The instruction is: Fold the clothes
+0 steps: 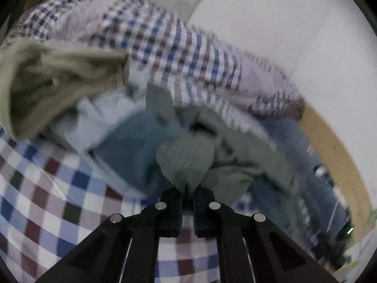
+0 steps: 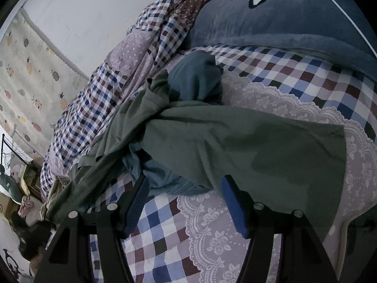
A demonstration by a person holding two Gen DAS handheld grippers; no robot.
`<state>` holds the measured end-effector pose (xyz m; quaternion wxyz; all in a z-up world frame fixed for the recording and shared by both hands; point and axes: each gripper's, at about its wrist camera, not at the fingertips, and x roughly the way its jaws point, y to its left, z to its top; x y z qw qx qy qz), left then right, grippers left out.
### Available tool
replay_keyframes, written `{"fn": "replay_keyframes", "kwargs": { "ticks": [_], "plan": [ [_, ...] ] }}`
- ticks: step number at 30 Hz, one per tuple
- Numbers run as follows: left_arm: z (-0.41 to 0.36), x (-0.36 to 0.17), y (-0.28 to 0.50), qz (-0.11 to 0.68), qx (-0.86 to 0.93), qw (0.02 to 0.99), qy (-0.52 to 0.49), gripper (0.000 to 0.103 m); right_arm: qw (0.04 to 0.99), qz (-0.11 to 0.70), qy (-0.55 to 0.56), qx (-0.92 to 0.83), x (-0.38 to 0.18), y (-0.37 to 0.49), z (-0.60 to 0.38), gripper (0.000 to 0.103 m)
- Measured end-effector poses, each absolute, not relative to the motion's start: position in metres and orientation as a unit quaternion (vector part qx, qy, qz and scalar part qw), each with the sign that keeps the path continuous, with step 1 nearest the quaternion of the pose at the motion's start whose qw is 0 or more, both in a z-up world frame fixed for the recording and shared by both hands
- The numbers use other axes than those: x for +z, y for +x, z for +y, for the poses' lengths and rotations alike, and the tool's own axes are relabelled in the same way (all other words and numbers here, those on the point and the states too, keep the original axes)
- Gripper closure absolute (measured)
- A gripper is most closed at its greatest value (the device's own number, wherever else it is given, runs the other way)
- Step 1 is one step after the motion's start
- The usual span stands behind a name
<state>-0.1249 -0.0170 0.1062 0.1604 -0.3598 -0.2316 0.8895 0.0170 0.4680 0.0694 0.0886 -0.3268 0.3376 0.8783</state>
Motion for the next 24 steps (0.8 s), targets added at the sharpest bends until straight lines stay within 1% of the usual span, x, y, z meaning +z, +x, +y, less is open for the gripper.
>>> {"fn": "replay_keyframes", "kwargs": {
  "ticks": [4, 8, 13, 15, 17, 21, 22, 24],
  "plan": [
    [-0.043, 0.154, -0.126, -0.243, 0.909, 0.138, -0.31, 0.099, 0.088, 0.336, -0.325, 0.88, 0.071, 0.019, 0.469, 0.035],
    [-0.086, 0.2, -0.122, -0.267, 0.923, 0.097, -0.26, 0.1, 0.084, 0.338, -0.323, 0.88, 0.071, 0.02, 0.471, 0.035],
    [-0.172, 0.255, -0.093, -0.297, 0.939, 0.017, -0.173, 0.1, 0.065, 0.335, -0.326, 0.882, 0.072, 0.017, 0.466, 0.035],
    [-0.21, 0.265, -0.072, -0.307, 0.942, -0.024, -0.134, 0.1, 0.052, 0.328, -0.329, 0.884, 0.073, 0.015, 0.462, 0.035],
    [-0.242, 0.251, -0.066, -0.277, 0.946, -0.075, -0.147, 0.1, 0.041, 0.318, -0.336, 0.886, 0.073, 0.011, 0.455, 0.035],
    [-0.268, 0.178, -0.078, -0.178, 0.93, -0.146, -0.286, 0.099, 0.013, 0.291, -0.357, 0.887, 0.07, 0.003, 0.436, 0.035],
    [-0.272, 0.16, -0.073, -0.18, 0.925, -0.146, -0.302, 0.099, 0.004, 0.279, -0.363, 0.889, 0.07, 0.001, 0.429, 0.035],
    [-0.278, 0.134, -0.061, -0.21, 0.915, -0.13, -0.318, 0.098, -0.016, 0.254, -0.373, 0.892, 0.071, -0.003, 0.415, 0.035]
  ]
}}
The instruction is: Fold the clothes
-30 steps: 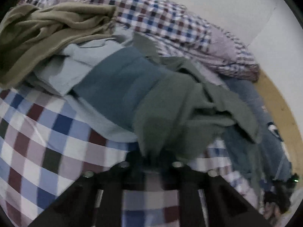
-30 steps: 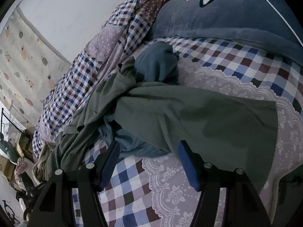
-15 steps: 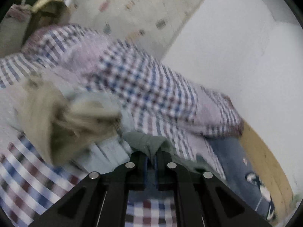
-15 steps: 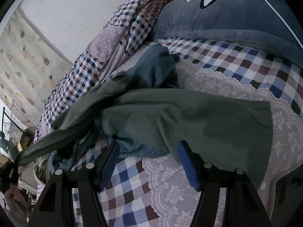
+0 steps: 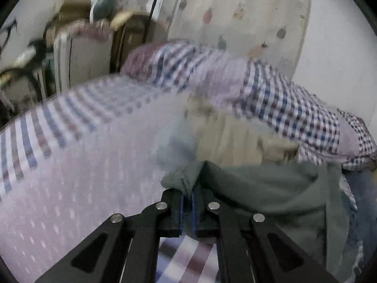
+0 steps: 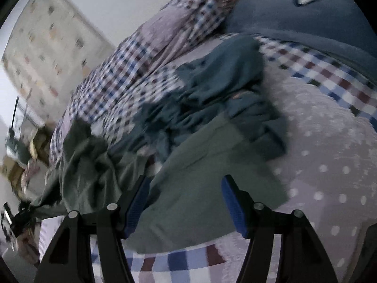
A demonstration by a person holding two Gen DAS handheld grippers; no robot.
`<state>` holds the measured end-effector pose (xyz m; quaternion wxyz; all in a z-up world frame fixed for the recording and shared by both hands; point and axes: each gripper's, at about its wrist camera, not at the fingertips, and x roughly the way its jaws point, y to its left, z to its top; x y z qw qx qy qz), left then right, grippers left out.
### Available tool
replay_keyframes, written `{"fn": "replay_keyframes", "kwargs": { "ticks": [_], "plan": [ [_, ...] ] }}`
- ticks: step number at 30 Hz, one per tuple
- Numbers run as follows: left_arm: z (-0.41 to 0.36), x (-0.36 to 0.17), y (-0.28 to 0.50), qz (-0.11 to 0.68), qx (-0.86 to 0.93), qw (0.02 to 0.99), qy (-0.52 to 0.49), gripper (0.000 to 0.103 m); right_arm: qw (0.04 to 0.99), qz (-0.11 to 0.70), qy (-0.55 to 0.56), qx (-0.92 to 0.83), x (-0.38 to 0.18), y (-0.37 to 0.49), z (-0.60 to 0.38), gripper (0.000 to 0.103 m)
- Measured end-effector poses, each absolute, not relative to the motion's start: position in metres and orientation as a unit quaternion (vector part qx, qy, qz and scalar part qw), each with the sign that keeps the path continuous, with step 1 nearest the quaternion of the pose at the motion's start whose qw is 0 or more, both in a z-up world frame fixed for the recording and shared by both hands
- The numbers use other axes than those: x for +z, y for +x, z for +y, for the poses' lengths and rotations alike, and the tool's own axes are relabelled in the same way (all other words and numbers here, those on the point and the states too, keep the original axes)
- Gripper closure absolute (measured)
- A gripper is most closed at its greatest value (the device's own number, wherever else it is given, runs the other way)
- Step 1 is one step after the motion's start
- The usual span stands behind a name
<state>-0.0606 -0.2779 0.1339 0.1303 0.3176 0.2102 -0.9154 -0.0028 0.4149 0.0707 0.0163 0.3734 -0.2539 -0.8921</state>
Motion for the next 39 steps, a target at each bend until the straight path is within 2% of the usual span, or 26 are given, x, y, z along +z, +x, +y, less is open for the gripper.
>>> {"fn": "replay_keyframes", "kwargs": {
  "ticks": [3, 5, 6, 8, 10, 15, 24, 26, 31, 34, 35, 39],
  "plan": [
    [-0.278, 0.104, -0.041, 0.253, -0.903, 0.108, 0.331, 0.091, 0.049, -0.206, 0.372, -0.904, 0.077, -0.003, 0.388, 0.035],
    [-0.269, 0.094, -0.027, 0.256, -0.901, 0.099, 0.335, 0.072, 0.071, -0.165, 0.367, -0.913, 0.083, -0.001, 0.366, 0.035],
    [-0.26, 0.091, -0.018, 0.252, -0.904, 0.087, 0.333, 0.066, 0.082, -0.146, 0.364, -0.916, 0.085, -0.001, 0.355, 0.035],
    [-0.243, 0.087, -0.002, 0.248, -0.912, 0.06, 0.322, 0.038, 0.109, -0.108, 0.36, -0.92, 0.087, 0.0, 0.329, 0.035],
    [-0.222, 0.086, 0.009, 0.249, -0.918, 0.026, 0.308, 0.024, 0.137, -0.073, 0.36, -0.92, 0.086, 0.001, 0.303, 0.035],
    [-0.158, 0.086, 0.012, 0.242, -0.917, -0.082, 0.307, 0.02, 0.18, 0.014, 0.373, -0.91, 0.07, 0.003, 0.245, 0.037],
    [-0.055, 0.043, -0.001, 0.148, -0.898, -0.181, 0.372, 0.019, 0.181, 0.046, 0.397, -0.899, 0.047, -0.006, 0.225, 0.04],
    [-0.05, 0.042, -0.004, 0.142, -0.899, -0.192, 0.368, 0.019, 0.177, 0.012, 0.405, -0.897, 0.047, -0.01, 0.239, 0.04],
    [-0.053, 0.037, -0.008, 0.159, -0.894, -0.201, 0.367, 0.019, 0.175, -0.161, 0.412, -0.879, 0.041, -0.022, 0.295, 0.042],
    [-0.05, 0.035, -0.005, 0.158, -0.894, -0.201, 0.367, 0.019, 0.161, -0.222, 0.411, -0.869, 0.036, -0.028, 0.314, 0.05],
    [-0.051, 0.036, 0.0, 0.158, -0.895, -0.201, 0.367, 0.019, 0.154, -0.238, 0.413, -0.866, 0.034, -0.031, 0.318, 0.056],
    [-0.053, 0.035, 0.002, 0.159, -0.895, -0.202, 0.366, 0.019, 0.124, -0.245, 0.427, -0.861, 0.023, -0.042, 0.32, 0.067]
  ]
}}
